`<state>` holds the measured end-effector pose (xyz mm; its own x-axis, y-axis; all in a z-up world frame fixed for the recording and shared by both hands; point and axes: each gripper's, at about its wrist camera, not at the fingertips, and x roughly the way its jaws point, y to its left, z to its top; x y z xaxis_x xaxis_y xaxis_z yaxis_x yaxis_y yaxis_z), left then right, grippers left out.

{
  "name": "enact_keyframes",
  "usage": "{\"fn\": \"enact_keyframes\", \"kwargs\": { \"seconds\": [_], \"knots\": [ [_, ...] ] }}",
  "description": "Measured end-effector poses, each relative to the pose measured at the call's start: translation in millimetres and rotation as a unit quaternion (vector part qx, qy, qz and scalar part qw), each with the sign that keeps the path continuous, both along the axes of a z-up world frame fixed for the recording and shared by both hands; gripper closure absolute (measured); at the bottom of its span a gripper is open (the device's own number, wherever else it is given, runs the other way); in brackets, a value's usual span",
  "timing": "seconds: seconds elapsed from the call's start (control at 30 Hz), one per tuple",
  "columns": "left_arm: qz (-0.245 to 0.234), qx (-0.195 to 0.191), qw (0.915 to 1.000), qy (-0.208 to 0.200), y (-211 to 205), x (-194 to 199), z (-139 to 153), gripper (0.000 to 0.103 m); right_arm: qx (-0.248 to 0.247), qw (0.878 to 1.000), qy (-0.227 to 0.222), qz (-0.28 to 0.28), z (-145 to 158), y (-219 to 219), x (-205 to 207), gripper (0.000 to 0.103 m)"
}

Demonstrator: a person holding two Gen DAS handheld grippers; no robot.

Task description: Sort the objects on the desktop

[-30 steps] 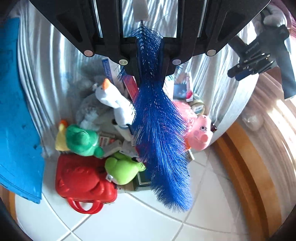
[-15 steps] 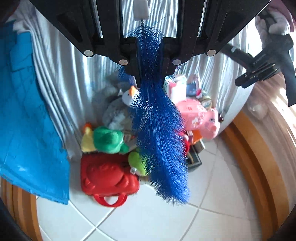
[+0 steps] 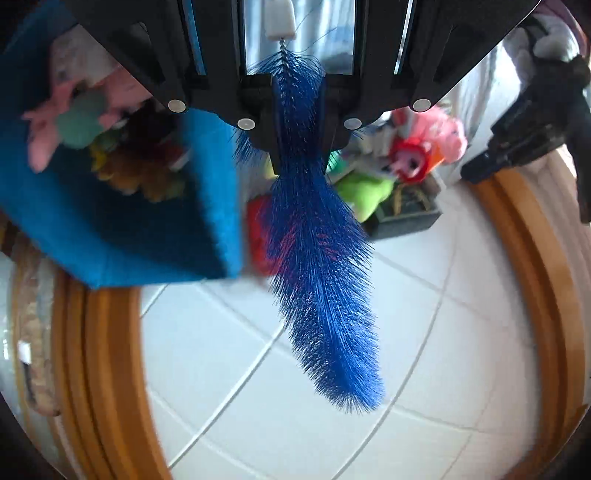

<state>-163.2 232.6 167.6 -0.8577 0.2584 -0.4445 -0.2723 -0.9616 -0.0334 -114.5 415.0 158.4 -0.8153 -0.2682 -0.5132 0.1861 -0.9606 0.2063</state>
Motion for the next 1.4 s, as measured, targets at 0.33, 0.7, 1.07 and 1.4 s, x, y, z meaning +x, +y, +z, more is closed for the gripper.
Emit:
{"fn": "enact_keyframes", "kwargs": {
  "seconds": [0.33, 0.7, 1.07, 1.4],
  "knots": [
    [-0.045, -0.035, 0.9977, -0.035, 139.8, -19.7, -12.9, 0.083, 0.017, 0.990, -0.106, -0.089, -37.8, 185.8, -62.7, 0.088],
    [0.036, -0.021, 0.9968, -0.068, 96.9, -17.8, -52.9, 0.037, 0.015, 0.990, -0.098, -0.102, -60.0, 211.6, -67.2, 0.023],
    [0.142, -0.026, 0.9840, -0.104, -53.9, 8.6, -107.2, 0.037, 0.010, 0.999, -0.014, -0.029, -32.7, 121.0, -6.6, 0.000],
    [0.219, -0.026, 0.9590, -0.179, -196.3, 29.5, -179.9, 0.037, -0.002, 0.998, 0.055, 0.029, -21.0, -5.4, 47.4, 0.000]
  ]
}}
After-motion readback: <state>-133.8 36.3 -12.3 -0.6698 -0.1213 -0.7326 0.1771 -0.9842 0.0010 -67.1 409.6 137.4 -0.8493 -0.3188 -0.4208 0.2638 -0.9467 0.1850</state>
